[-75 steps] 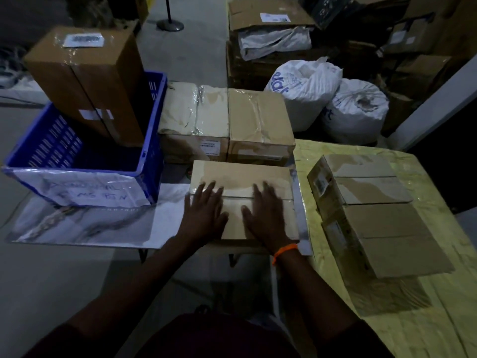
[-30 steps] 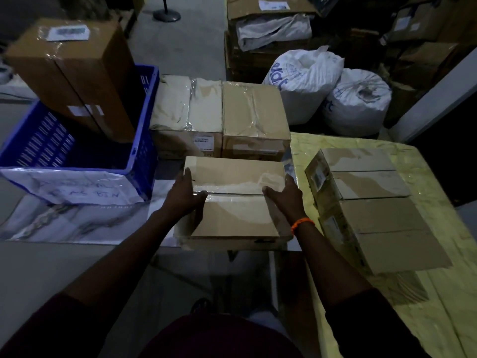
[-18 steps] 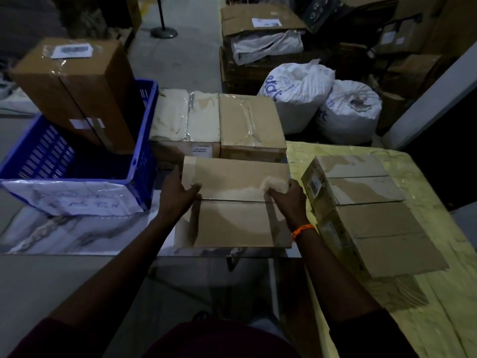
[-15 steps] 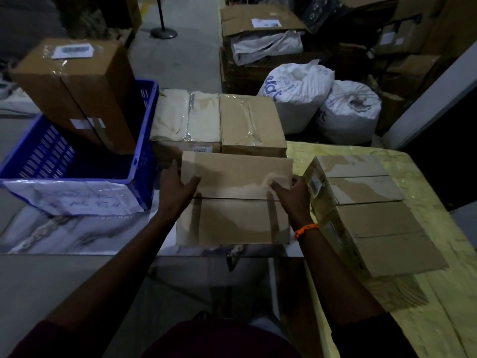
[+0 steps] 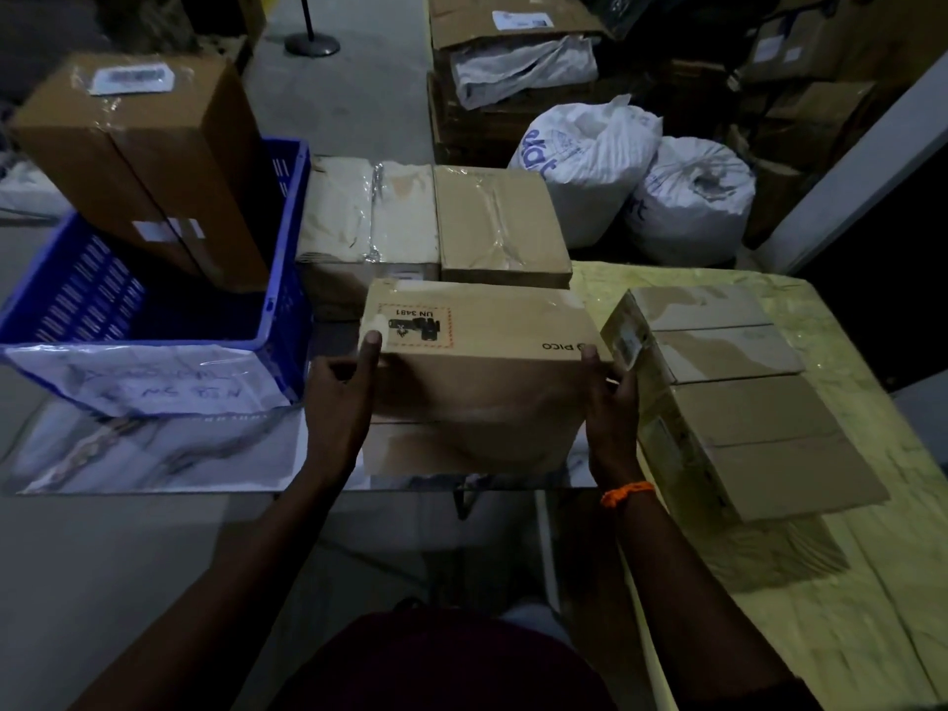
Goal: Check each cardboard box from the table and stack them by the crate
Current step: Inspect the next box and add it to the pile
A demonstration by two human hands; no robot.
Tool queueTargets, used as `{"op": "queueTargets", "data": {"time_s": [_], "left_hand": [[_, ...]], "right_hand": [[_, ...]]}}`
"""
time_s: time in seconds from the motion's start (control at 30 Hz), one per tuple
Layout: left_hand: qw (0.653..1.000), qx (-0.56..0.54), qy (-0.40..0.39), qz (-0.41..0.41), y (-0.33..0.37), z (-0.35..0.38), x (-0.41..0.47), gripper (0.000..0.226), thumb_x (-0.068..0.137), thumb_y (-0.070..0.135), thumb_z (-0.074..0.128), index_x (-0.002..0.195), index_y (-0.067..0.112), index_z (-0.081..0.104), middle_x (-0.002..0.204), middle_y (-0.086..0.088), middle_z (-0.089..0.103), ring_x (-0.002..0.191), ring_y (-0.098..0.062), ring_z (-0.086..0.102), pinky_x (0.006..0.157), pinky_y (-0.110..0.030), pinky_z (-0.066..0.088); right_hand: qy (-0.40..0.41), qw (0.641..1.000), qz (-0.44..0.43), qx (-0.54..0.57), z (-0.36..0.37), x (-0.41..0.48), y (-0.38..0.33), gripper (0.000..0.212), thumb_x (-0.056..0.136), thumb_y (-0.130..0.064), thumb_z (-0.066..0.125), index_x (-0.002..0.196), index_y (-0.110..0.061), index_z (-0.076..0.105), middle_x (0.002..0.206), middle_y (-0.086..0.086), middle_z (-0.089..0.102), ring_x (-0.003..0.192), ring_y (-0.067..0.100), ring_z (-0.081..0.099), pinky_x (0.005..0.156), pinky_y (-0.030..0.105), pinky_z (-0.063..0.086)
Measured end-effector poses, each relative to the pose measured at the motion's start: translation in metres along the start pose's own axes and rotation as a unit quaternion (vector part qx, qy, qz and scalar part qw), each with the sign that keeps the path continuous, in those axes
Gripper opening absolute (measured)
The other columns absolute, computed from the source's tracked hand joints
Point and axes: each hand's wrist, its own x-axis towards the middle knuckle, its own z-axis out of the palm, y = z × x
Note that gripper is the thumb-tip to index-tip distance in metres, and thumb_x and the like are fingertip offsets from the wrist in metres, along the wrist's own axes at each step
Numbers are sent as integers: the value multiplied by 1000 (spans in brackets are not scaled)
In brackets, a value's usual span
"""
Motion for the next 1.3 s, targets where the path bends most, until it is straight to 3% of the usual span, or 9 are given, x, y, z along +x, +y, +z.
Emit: {"op": "queueTargets", "data": {"time_s": [0.13,0.3,0.5,0.63,0.73,0.87,1.0,1.2,1.3], "left_hand": [[999,19,-31,-2,-13,-12,-13,39,89,60,63,99,23,53,98,7,63,94,-10,65,88,-44,57],[999,20,-38,-12,-35,-20,-26,58,83,68,65,112,18,55,108,2,65,102,-19,67,90,-50,58],[998,33,-34,27,-36,-23,-32,60,87,54,69,129,15,53,131,-4,60,115,-13,61,96,-36,54],[952,160,-58,254,-16,-14,-16,49,93,23,72,137,14,51,140,-5,50,127,-14,49,101,-21,43],[873,294,-152,358,3,10,5,46,97,31,61,138,12,57,145,-12,53,140,-30,41,113,-41,38],[827,389,-219,341,15,36,20,61,96,49,37,139,10,60,145,-15,56,136,-37,48,110,-54,39],[823,397,-210,349,12,37,21,56,95,44,39,130,10,66,138,-15,61,127,-37,56,104,-55,44],[811,408,-235,348,12,33,22,58,97,46,35,136,13,62,145,-14,56,136,-36,49,109,-58,40],[800,416,-257,348,10,23,22,60,98,51,32,142,18,55,153,-10,49,144,-30,41,113,-58,37]], "right_hand": [[4,1000,2,-19,-6,-14,16,42,93,-50,69,116,-17,56,116,5,62,107,20,59,87,30,47],[0,999,-3,-33,-10,-24,31,42,98,-38,65,126,-9,52,117,8,59,105,21,57,64,3,41],[31,992,-59,-109,-8,-31,29,48,98,-29,68,134,-4,49,129,16,55,115,31,58,69,1,43],[-8,929,-288,-234,10,-28,12,51,92,-27,64,139,-15,49,144,10,45,129,27,50,99,41,54],[-133,854,-378,-333,44,-29,-6,48,94,-30,57,136,-7,59,142,18,55,135,32,48,110,51,44],[-196,799,-356,-443,80,-31,-17,62,98,-45,32,149,-13,50,155,16,46,146,32,38,118,58,29],[-199,793,-347,-459,78,-30,-12,54,104,-37,38,154,-17,44,162,12,38,151,28,29,121,55,19],[-223,787,-354,-454,72,-28,-14,56,105,-39,35,157,-19,38,165,10,33,154,26,24,123,53,16],[-250,774,-369,-450,59,-26,-13,58,104,-45,33,153,-16,44,161,14,38,151,29,30,122,54,25]]}}
